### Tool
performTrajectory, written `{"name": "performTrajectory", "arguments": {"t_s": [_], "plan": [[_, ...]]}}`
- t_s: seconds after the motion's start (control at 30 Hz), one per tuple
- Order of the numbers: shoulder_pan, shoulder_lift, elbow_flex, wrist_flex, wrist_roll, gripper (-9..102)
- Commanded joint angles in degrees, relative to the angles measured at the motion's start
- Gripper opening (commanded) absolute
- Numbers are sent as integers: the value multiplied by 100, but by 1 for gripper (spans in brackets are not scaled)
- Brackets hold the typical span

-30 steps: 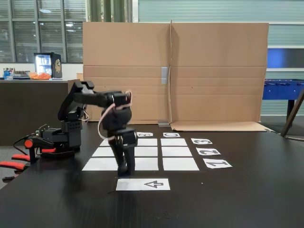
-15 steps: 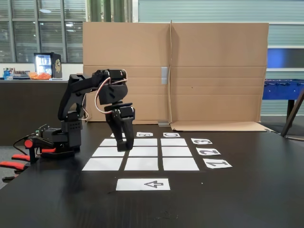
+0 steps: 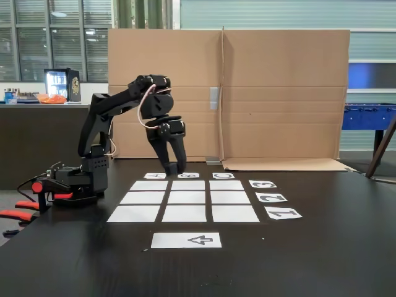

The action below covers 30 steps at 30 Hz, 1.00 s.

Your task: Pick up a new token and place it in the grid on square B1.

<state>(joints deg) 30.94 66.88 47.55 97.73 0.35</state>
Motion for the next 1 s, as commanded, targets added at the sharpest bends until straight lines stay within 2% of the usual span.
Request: {"name": "performTrajectory", "arguments": {"t_s": [0.0, 0.53, 0.97], "plan": [[-211, 422, 62, 18, 62, 14], [-923, 510, 1204, -105, 62, 14], [-1072, 378, 2619, -1125, 62, 14]]}}
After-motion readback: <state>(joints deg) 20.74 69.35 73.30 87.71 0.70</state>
